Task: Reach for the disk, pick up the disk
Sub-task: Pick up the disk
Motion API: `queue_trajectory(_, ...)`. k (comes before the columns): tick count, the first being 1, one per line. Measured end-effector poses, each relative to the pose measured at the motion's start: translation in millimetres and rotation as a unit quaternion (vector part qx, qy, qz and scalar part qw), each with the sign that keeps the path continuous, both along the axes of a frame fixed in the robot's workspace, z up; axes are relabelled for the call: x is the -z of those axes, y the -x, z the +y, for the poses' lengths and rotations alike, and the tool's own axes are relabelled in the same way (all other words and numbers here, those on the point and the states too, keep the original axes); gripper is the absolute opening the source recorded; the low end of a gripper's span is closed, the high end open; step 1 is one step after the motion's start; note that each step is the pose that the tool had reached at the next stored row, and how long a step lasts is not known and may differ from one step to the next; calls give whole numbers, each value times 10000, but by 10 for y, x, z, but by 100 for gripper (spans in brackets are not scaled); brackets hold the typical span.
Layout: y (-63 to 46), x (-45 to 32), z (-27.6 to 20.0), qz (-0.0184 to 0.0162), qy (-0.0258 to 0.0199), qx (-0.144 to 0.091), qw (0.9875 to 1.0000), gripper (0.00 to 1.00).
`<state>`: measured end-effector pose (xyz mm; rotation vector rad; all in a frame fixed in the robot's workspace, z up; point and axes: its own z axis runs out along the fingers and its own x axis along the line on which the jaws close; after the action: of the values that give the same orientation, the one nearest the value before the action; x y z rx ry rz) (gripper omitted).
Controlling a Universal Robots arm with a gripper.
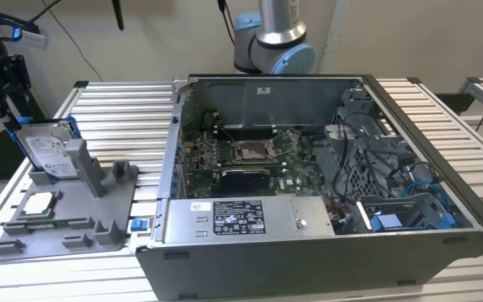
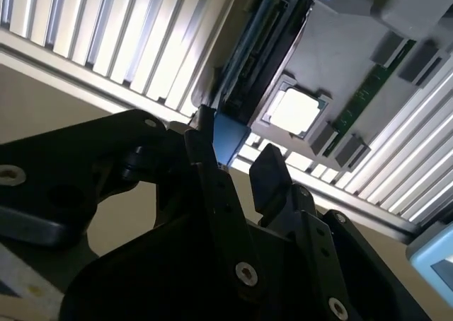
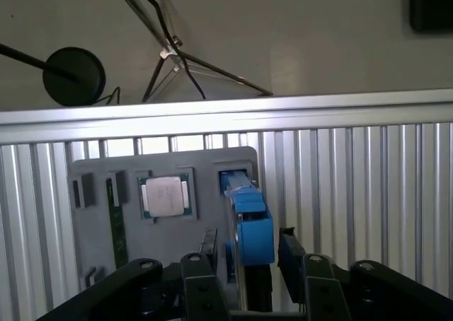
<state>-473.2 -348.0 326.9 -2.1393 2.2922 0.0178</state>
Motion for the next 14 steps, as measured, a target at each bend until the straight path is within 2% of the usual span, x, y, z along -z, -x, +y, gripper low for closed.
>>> queue_trajectory(14, -26, 255, 0, 5, 0, -10, 10000, 100)
